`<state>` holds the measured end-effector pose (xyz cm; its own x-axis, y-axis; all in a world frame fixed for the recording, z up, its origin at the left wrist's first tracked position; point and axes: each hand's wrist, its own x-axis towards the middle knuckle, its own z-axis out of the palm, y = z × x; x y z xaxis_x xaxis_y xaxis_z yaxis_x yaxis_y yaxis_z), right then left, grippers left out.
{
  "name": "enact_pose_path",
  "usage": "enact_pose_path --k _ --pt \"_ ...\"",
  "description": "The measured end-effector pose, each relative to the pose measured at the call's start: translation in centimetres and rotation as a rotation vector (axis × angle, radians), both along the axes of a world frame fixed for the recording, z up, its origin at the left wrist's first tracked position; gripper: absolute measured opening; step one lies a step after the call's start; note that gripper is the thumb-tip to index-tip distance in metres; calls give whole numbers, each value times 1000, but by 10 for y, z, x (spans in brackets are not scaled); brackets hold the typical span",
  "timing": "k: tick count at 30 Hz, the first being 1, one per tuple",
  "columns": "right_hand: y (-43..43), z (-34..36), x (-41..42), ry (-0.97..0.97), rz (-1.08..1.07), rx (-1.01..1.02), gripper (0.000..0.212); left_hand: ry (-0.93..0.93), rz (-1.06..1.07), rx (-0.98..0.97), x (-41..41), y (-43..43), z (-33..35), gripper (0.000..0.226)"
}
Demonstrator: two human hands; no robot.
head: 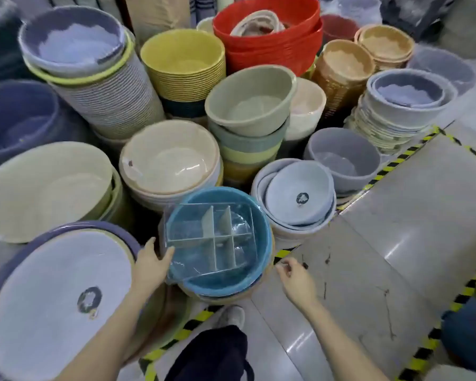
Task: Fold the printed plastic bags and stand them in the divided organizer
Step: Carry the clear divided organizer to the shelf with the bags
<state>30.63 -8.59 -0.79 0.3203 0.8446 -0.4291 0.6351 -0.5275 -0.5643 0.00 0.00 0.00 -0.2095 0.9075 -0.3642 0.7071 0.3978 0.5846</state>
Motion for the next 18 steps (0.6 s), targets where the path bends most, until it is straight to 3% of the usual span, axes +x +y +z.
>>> enact_pose_path --k 7,11,14,18 --pt "59 -24 2 62 6 -133 49 -48 99 -131 2 26 -37 79" --pt "72 -46 -4 150 -25 -176 54 -205 119 -156 1 25 -38 89" --pt "73 -58 -9 162 -66 -166 56 -343 179 -158 9 23 -28 90" --pt "71 -63 -6 147 -41 -176 56 -305 172 -138 15 21 -17 79"
